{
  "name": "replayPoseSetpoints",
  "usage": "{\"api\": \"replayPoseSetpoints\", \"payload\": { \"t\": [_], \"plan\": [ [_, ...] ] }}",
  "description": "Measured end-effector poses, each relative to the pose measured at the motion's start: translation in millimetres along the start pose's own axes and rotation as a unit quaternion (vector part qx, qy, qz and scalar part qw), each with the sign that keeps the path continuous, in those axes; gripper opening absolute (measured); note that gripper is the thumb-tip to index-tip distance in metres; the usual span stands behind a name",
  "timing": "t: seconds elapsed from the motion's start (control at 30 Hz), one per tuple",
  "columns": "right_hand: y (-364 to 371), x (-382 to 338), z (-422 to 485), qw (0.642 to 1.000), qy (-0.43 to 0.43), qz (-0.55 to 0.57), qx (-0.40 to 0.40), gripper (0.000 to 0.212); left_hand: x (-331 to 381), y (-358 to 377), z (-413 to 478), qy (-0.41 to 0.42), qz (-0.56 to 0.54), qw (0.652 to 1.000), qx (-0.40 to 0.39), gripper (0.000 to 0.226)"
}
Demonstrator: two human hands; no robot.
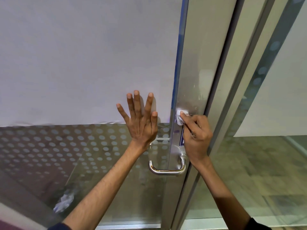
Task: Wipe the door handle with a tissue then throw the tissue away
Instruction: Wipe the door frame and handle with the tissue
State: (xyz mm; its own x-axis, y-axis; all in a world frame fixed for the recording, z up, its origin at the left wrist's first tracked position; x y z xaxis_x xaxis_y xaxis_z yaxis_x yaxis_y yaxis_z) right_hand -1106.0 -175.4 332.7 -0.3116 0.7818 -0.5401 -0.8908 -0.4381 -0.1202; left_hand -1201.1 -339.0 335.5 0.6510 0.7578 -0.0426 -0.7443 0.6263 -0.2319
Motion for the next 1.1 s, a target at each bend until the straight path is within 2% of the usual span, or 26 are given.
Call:
{"api": "replayPoseSetpoints", "payload": {
  "t": [0.17, 0.53, 0.67, 0.77, 0.9, 1.1],
  "plan": [
    [6.6, 7.0, -8.9, 0.999, -0.039, -0.011, -0.021, 0.037, -1.8, 0.4, -0.2, -0.008, 0.004, 1.0, 0.003, 0.056],
    [18.0, 25.3, -47.4, 0.989, -0.065, -0.054, -0.122, 0.046, -2.2, -0.1, 2.0, -0.025, 0.003, 1.0, -0.014, 0.058],
    [16.6, 25.4, -58.9, 0.983, -0.055, -0.081, -0.155, 0.038, -0.7, -2.4, 3.2, -0.03, -0.005, 0.999, -0.024, 0.058],
    [14.1, 24.5, -62.6, 0.985, -0.028, -0.085, -0.15, 0.035, 0.0, -2.3, 2.8, -0.033, -0.01, 0.999, -0.034, 0.059],
    [15.8, 23.4, -59.4, 0.984, 0.024, -0.093, -0.148, 0.044, 0.3, -1.2, 2.0, -0.03, -0.003, 0.999, -0.037, 0.06],
    [9.6, 7.9, -41.2, 0.992, 0.067, -0.052, -0.09, 0.034, -1.0, 1.1, 0.9, -0.024, 0.009, 0.999, -0.032, 0.06]
  ]
}}
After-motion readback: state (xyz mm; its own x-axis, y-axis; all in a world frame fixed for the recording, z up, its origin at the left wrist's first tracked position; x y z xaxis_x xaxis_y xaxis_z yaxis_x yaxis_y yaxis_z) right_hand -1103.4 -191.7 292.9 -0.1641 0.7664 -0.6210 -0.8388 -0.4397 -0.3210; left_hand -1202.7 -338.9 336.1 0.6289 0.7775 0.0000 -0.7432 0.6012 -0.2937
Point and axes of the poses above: each hand's wrist, its own z-axis towards the middle knuckle, its own y-axis out of the palm, x = y × z, the point moved 8 cm from there along z, towards the middle knuckle, and after that the axes turned 14 degrees about y, right-handed, at the moved point
